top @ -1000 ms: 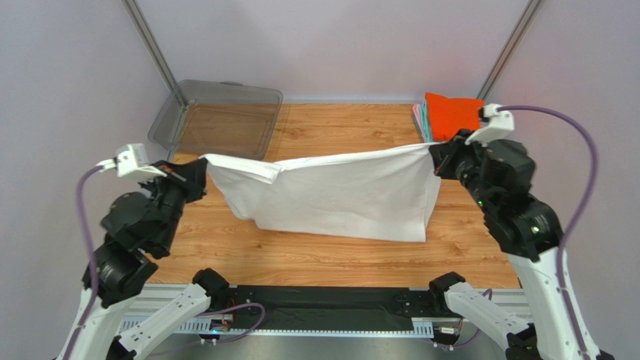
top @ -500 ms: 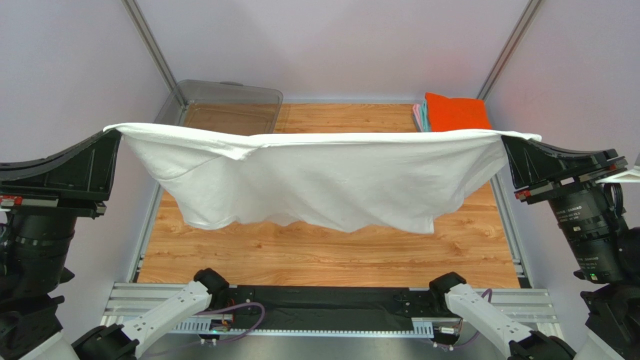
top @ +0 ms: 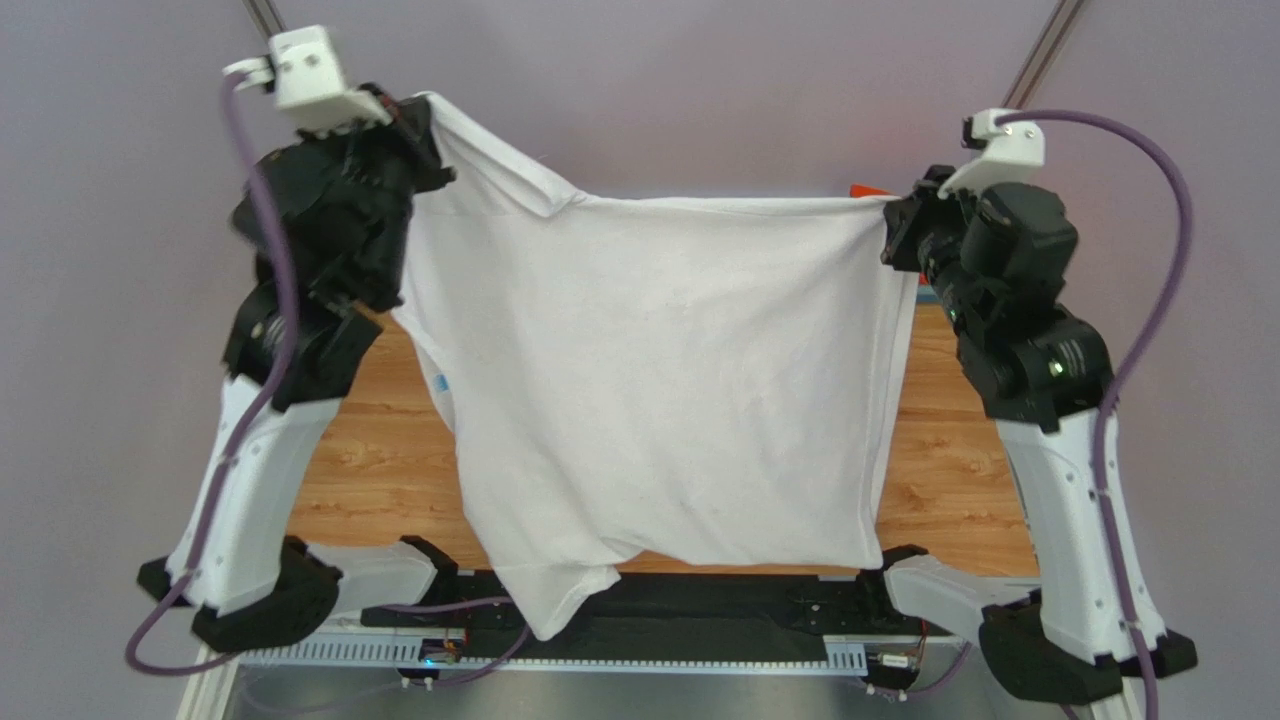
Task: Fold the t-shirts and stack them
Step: Flatten the tshirt out
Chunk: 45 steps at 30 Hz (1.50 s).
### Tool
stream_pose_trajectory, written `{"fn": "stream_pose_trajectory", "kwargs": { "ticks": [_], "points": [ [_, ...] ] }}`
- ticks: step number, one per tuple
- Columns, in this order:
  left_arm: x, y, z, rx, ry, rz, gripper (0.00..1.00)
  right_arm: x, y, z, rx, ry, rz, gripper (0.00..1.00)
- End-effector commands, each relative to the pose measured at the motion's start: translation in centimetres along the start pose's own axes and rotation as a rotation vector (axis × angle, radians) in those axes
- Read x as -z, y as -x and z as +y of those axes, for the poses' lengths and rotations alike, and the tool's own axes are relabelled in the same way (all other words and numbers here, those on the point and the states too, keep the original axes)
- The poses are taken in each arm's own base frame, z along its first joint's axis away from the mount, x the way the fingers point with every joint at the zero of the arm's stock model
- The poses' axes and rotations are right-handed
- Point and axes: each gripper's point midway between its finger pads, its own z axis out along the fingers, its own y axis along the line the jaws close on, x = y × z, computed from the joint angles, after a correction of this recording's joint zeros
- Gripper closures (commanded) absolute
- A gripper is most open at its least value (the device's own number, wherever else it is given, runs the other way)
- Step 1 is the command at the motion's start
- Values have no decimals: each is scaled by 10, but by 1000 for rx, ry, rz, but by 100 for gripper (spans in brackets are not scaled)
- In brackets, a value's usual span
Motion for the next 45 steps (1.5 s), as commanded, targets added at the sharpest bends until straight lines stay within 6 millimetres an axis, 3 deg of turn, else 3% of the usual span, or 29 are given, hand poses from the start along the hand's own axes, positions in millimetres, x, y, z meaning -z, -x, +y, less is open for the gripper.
{"fn": "stream_pose_trajectory", "kwargs": {
  "ticks": [1,2,4,5,6,8,9,11,12,14,16,18,19,20,21,22,23,24,25,26,27,28,29,31,32,34,37,42,45],
  "points": [
    [-53,-24,10,-91,91,39,100,-49,4,-13,-3,-27,-26,100],
    [-74,-41,4,-102,81,66,100,-58,17,-23,-15,-37,-64,100],
    [-90,-23,-6,-102,38,21,100,-82,20,-21,-15,1,-58,100],
    [-108,-36,-13,-120,29,35,100,-82,43,-24,-9,1,-111,100],
    [-108,-8,-18,-98,15,-27,100,-87,50,-24,-5,6,-122,100],
    [-125,-7,-32,-112,-30,-49,100,-101,62,-35,2,-12,-137,100],
    [-121,16,-38,-92,-53,-105,100,-97,80,-25,1,53,-174,100],
    [-122,34,-42,-84,-74,-169,100,-105,89,-35,-28,62,-178,100],
    [-120,38,-42,-88,-76,-183,100,-101,96,-28,-26,111,-188,100],
    [-115,39,-37,-90,-65,-181,100,-99,88,-24,-6,161,-158,100],
    [-111,25,-32,-97,-61,-145,100,-103,60,-26,11,179,-106,100],
    [-100,-10,-27,-108,-83,-85,100,-92,44,-28,29,175,-98,100],
    [-95,-25,-24,-109,-92,-61,100,-102,7,-35,24,166,-27,100],
    [-72,-13,-19,-80,-104,-94,100,-101,-8,-37,17,166,-7,100],
    [-71,-76,-8,-81,-88,31,100,-92,-18,-34,1,182,3,100],
    [-61,-97,0,-60,-76,66,100,-92,-36,-34,-7,193,27,100],
    [-40,-95,8,-24,-78,47,100,-97,-85,-40,-42,184,119,100],
    [-29,-166,22,-1,-47,177,100,-88,-100,-41,-82,178,130,100],
    [-17,-191,28,29,-45,217,100,-88,-112,-40,-97,187,131,100],
    [0,-201,31,62,-69,229,100,-86,-160,-45,-130,174,221,100],
    [19,-259,36,96,-83,353,100,-82,-175,-48,-148,156,241,100],
    [37,-277,44,125,-68,408,100,-75,-182,-47,-180,152,236,100],
    [59,-320,59,142,-23,511,100,-70,-219,-51,-211,137,302,100],
    [86,-350,58,250,-23,584,100,-59,-243,-49,-271,133,342,100],
    [110,-388,67,247,-7,670,100,-55,-256,-49,-278,133,368,100],
    [139,-412,62,291,-26,753,100,-40,-301,-63,-295,51,476,99],
    [182,-444,82,239,43,890,100,-14,-340,-80,-311,-76,609,89],
    [221,-454,97,308,171,1007,100,20,-359,-91,-425,-247,698,52],
    [240,-452,99,325,183,1066,92,30,-350,-95,-418,-270,642,48]
  ]
}}
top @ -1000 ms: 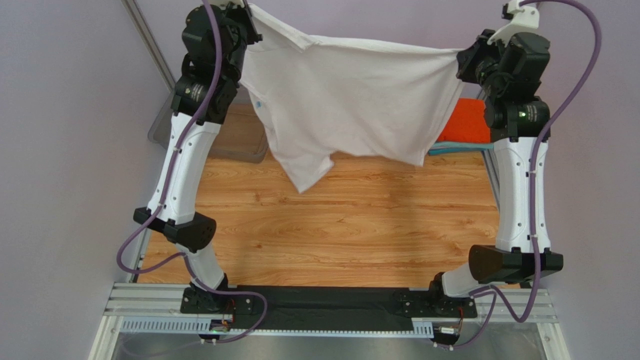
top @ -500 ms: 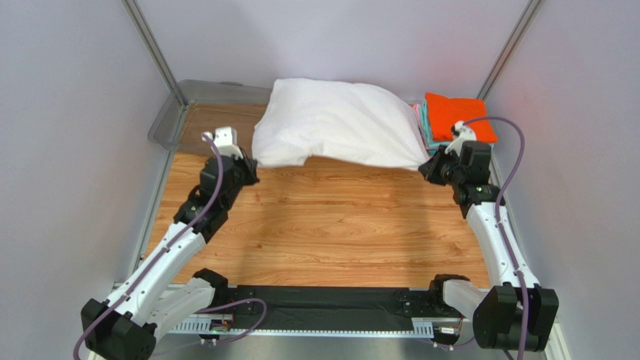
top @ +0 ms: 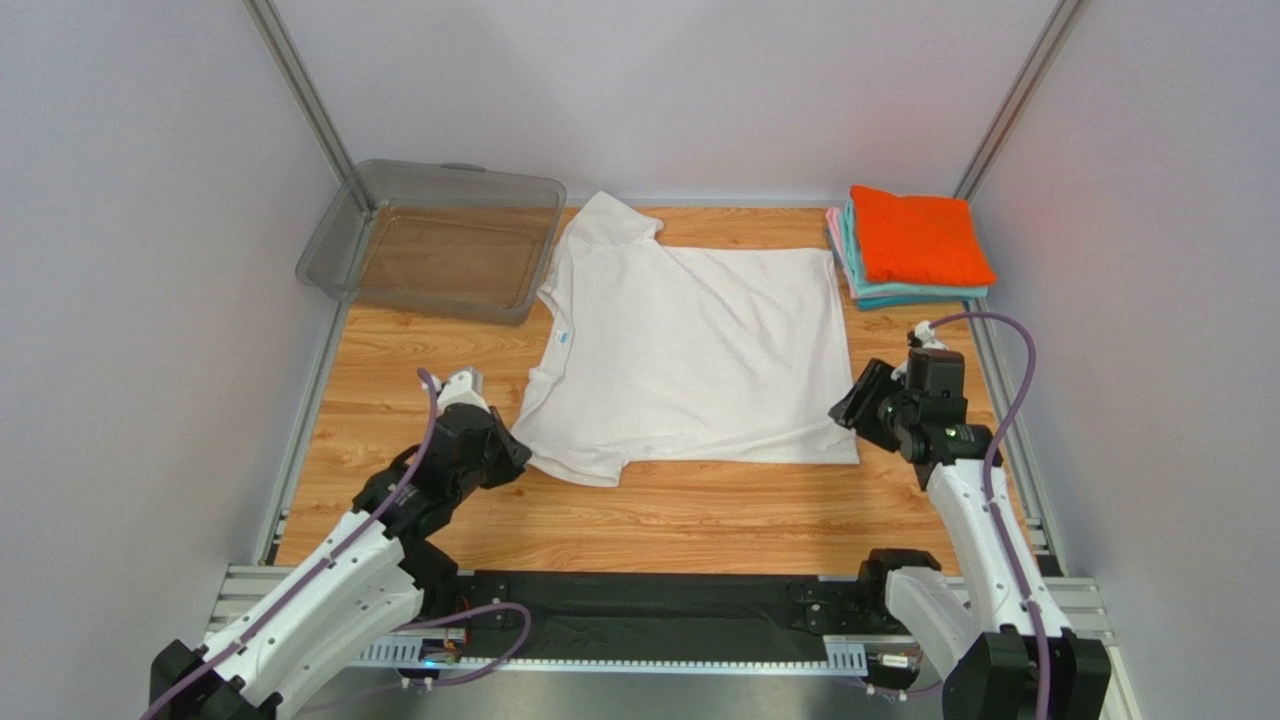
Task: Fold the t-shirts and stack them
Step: Flatten the tshirt out
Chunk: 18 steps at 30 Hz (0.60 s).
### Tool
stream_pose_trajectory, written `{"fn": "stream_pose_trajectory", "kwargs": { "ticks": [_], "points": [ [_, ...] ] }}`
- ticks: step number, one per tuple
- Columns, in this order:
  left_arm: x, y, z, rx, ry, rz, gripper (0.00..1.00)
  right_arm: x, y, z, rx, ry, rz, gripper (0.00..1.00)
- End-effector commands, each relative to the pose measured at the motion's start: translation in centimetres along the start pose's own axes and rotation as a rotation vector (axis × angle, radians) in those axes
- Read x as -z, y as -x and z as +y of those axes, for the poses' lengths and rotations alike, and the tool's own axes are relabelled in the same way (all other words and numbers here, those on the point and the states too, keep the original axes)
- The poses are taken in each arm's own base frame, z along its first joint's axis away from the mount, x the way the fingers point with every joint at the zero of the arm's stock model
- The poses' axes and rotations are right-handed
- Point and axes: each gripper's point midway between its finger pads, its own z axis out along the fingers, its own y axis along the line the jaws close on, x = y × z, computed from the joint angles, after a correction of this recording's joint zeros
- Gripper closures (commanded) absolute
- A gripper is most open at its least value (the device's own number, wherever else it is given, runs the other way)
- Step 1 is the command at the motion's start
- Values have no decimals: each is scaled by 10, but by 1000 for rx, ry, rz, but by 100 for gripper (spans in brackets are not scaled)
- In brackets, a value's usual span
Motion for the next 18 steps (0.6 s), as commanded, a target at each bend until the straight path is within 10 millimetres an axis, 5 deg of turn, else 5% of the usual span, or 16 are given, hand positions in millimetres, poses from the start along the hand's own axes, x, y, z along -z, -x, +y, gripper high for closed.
{"fn": "stream_pose_trajectory", "kwargs": {
  "ticks": [1,3,5,7,8,9,11,18],
  "points": [
    [19,-21,8,99,36,97,88,19,2,-10,-56,-70,-57,32],
    [24,-29,7,121,17,133,80,29,10,-6,-39,-56,-96,22],
    [30,-36,6,132,-12,156,73,36,17,1,-30,-34,-109,0],
    [36,-38,5,150,-29,155,63,38,22,5,-16,-16,-120,0],
    [38,-38,4,154,-37,156,33,40,24,9,-12,-3,-123,0],
    [41,-36,3,158,-43,149,28,40,24,11,-10,6,-116,0],
    [51,-27,-3,145,-77,126,1,37,22,18,-7,43,-88,0],
    [59,11,-36,50,-157,48,0,21,5,19,3,54,7,0]
  ]
}}
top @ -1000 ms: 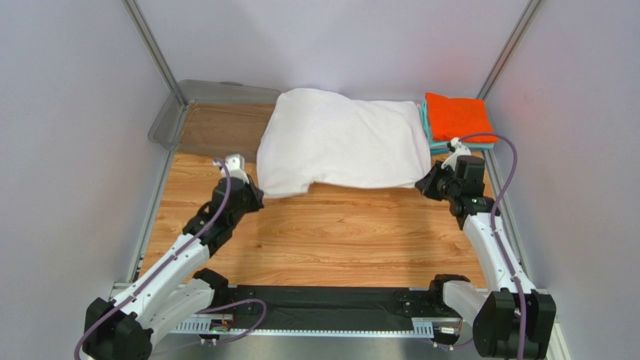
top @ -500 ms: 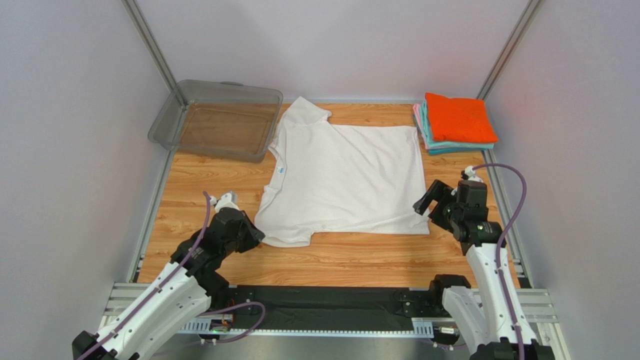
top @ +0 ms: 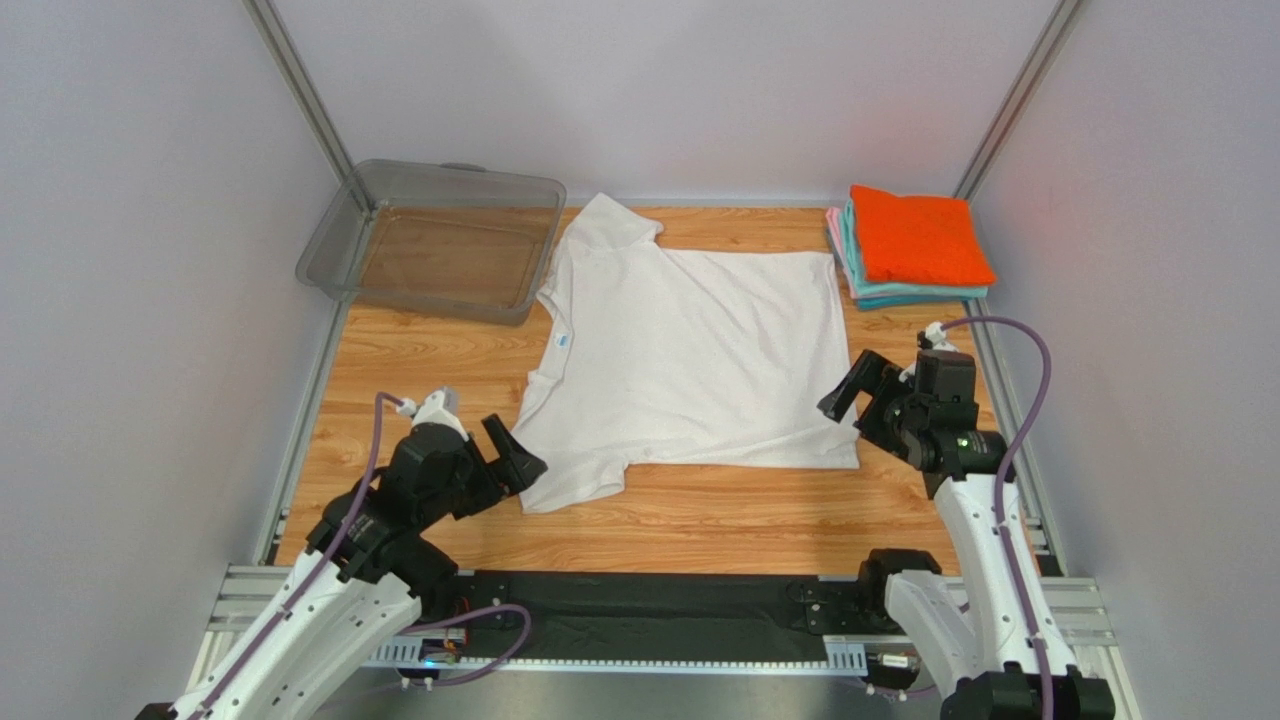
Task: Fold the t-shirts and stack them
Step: Flatten the tshirt out, then fold the tshirt
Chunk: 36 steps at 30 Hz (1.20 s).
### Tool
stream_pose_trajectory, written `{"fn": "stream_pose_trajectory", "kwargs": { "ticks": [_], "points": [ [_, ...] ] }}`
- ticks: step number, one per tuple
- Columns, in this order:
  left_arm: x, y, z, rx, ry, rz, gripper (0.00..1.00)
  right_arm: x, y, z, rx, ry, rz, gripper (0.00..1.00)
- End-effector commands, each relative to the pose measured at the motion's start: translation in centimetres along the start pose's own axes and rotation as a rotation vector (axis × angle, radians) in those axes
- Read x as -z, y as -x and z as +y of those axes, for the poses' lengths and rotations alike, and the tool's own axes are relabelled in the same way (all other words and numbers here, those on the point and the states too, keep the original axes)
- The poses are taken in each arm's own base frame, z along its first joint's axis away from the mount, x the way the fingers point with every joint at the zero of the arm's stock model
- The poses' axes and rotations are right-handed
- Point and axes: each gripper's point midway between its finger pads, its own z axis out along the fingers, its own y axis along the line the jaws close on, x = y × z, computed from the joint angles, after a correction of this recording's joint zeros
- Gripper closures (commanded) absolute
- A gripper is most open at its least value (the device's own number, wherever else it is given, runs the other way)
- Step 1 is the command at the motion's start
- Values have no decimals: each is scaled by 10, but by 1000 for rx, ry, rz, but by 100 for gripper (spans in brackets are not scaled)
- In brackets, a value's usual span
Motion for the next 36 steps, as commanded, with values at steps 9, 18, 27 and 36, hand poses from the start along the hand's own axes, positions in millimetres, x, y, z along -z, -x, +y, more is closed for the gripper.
{"fn": "stream_pose_trajectory", "kwargs": {
  "ticks": [9,18,27,36],
  "points": [
    [-60,22,-81,-155,-176,71,0,-33,-11,-48,-70,-243,110,13],
    [-109,20,-69,-155,-77,111,0,-40,-25,-81,-109,-405,132,51],
    [-141,23,-47,-102,-14,141,0,-64,-30,-81,-106,-387,195,57],
    [-157,18,-25,-62,33,182,0,-68,-58,-80,-136,-361,303,87]
  ]
}}
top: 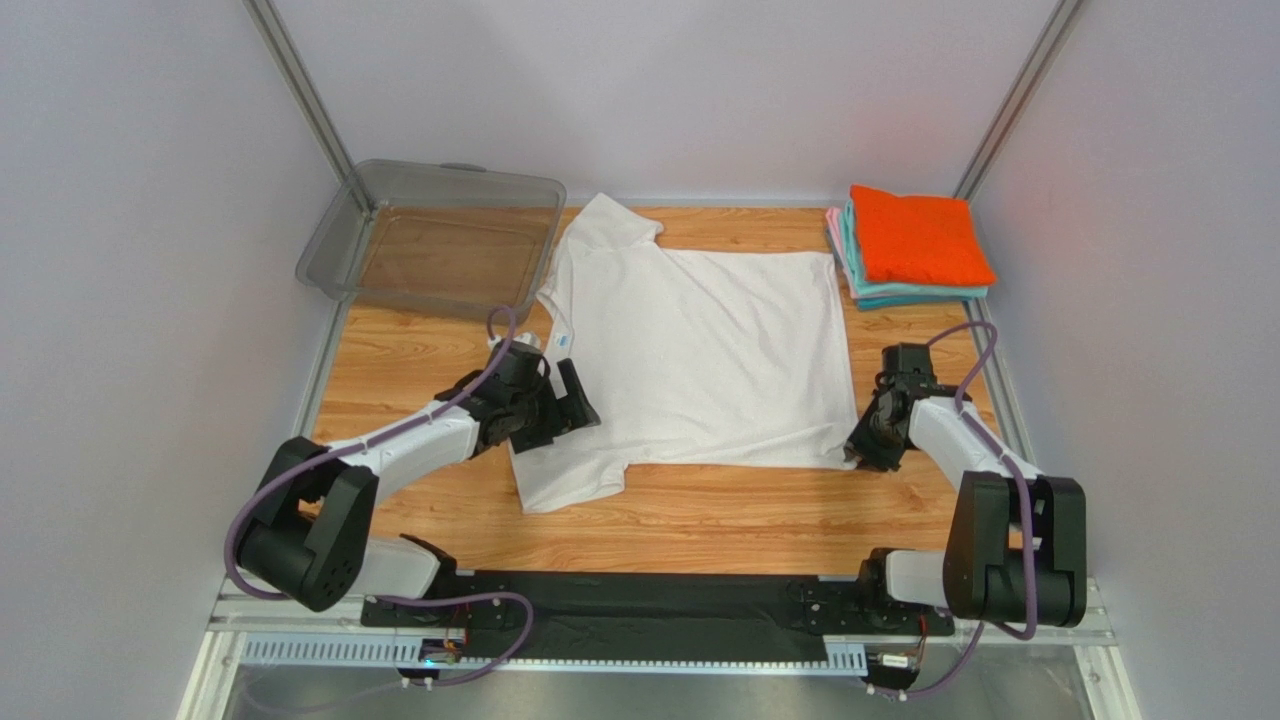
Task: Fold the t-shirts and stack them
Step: Fold the tshirt
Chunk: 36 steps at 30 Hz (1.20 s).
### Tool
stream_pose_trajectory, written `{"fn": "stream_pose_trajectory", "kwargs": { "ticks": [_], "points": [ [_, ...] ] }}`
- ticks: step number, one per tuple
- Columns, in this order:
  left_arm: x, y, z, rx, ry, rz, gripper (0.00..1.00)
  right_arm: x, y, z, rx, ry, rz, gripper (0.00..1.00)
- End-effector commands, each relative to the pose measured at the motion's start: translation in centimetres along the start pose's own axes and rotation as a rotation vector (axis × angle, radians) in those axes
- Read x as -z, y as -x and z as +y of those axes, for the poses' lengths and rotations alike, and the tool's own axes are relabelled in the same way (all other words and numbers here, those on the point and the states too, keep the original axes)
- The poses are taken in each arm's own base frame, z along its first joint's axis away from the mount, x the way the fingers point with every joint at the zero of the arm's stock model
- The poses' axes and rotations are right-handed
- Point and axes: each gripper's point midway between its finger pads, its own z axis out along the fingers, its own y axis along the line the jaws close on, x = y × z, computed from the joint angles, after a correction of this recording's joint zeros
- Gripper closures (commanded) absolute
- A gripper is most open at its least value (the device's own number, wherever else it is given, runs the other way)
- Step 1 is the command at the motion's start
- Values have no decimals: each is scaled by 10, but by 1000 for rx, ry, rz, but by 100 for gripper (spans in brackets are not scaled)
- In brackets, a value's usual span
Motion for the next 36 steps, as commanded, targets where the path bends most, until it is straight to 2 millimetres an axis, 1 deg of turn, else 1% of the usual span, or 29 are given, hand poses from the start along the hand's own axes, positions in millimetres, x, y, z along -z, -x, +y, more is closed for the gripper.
{"fn": "stream_pose_trajectory", "kwargs": {
  "ticks": [1,2,3,4,5,7,8,10,11,13,14,15,17,18,19,22,23,24,25,26,27,28,29,31,32,33,34,35,36],
  "points": [
    [-3,10,-9,-11,-40,-23,0,2,-5,2,-22,28,-2,90],
    [-4,9,-7,-9,-34,-19,0,6,-4,0,-24,23,-16,96],
    [-4,8,-5,-8,-26,-18,0,10,-4,-7,-26,-12,-24,98],
    [-4,8,-2,-4,-16,-17,0,20,-1,-7,-39,-4,-58,99],
    [-3,6,2,-2,3,-15,0,26,-4,-12,-51,-26,-56,100],
    [-2,6,7,1,28,-22,0,40,-3,-14,-105,-19,-103,98],
    [0,6,8,4,33,-26,0,44,-11,-17,-118,-26,-83,97],
    [1,4,14,14,53,-25,0,52,-16,-14,-140,-3,-77,95],
    [2,2,18,17,73,-19,0,58,-22,-15,-170,-9,-62,90],
    [4,2,21,22,89,-25,0,64,-26,-14,-205,-12,-44,84],
    [7,0,24,22,105,-18,0,68,-36,-19,-193,-25,-10,81],
    [9,1,24,17,110,-21,0,71,-41,-24,-201,-49,3,78],
    [13,0,30,13,143,-20,0,77,-48,-29,-200,-54,5,67],
    [17,2,28,11,136,-32,0,85,-47,-28,-214,-28,-31,61],
    [19,4,25,10,123,-39,0,91,-39,-23,-209,7,-72,53],
    [27,9,16,-3,86,-60,0,107,-11,-13,-136,78,-215,52],
    [31,11,13,-8,75,-66,0,112,0,-5,-110,117,-252,50],
    [33,13,11,-15,70,-74,0,114,4,-1,-82,130,-261,48],
    [35,16,8,-19,64,-80,0,109,7,2,-66,129,-242,48],
    [38,17,7,-18,59,-82,0,110,11,18,-41,198,-231,48],
    [41,22,0,-28,44,-92,0,108,13,25,-18,222,-217,48],
    [43,25,-2,-33,37,-100,0,97,14,31,21,223,-168,46],
    [44,28,-6,-39,26,-108,0,96,17,43,44,272,-150,46],
    [47,35,-18,-64,-10,-118,0,93,30,55,95,290,-150,46],
    [45,37,-21,-69,-12,-110,0,83,39,62,106,284,-147,46],
    [46,43,-28,-78,-27,-116,0,84,47,69,122,291,-162,46],
    [44,43,-33,-82,-42,-103,0,82,53,74,137,290,-172,46],
    [39,43,-34,-82,-41,-89,0,71,59,79,157,277,-166,46],
    [38,47,-41,-87,-57,-90,0,67,63,83,172,271,-170,47]
  ]
}}
